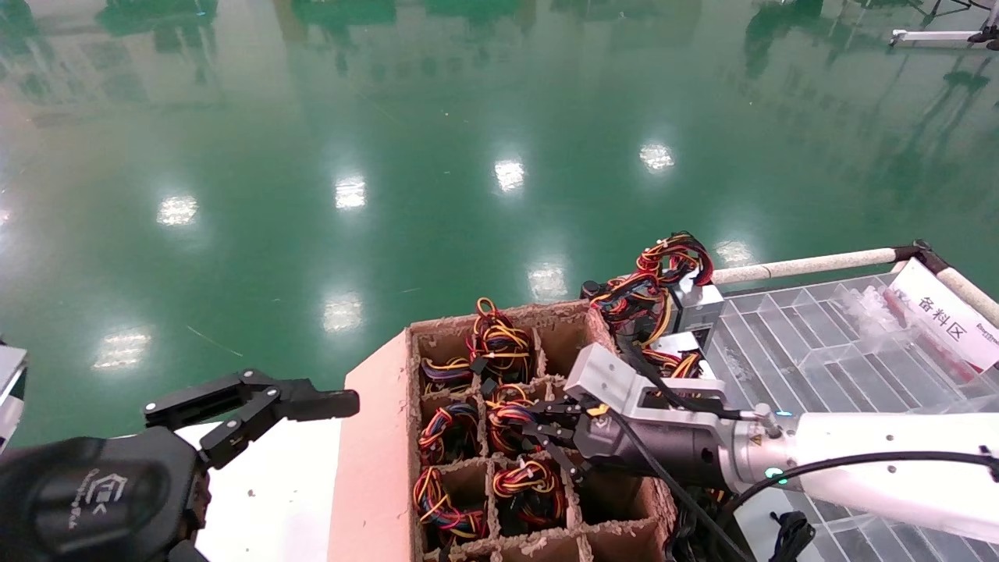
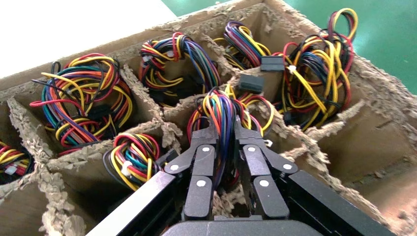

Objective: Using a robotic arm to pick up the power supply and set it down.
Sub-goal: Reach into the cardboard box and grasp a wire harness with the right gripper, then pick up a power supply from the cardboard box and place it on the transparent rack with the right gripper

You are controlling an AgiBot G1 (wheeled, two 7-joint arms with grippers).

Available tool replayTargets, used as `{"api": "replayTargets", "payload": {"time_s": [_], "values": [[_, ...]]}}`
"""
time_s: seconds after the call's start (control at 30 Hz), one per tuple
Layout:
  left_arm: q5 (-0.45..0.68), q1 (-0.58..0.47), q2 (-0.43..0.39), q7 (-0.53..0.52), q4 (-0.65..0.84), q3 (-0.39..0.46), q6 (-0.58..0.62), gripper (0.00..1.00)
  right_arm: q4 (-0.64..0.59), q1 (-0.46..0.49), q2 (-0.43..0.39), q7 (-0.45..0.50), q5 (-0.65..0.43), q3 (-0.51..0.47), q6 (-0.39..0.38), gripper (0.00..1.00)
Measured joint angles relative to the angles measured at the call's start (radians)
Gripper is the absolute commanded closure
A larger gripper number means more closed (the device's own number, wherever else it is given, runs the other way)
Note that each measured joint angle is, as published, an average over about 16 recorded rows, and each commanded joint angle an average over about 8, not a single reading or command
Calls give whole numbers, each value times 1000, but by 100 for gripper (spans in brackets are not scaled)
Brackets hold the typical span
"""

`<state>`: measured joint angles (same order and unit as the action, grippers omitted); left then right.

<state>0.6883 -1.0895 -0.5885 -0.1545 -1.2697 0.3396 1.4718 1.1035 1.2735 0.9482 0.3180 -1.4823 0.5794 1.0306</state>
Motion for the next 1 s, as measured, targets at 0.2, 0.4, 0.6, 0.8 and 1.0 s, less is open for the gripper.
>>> {"api": "replayTargets", "payload": {"time_s": [0.2,0.4,0.6,0.8,1.0], "values": [[0,0,0,0,0,0,0,0,35,4,-32,24,38,-26,9,100],[0,0,0,0,0,0,0,0,63,19,-69,30,123,-78,35,100],[0,0,0,0,0,0,0,0,54,62,-104,17,243,-146,88,100],[0,0,0,0,0,0,0,0,-16,143,-134,-10,359,-212,170,100],[0,0,0,0,0,1,0,0,-127,244,-168,-44,422,-254,252,100]]}}
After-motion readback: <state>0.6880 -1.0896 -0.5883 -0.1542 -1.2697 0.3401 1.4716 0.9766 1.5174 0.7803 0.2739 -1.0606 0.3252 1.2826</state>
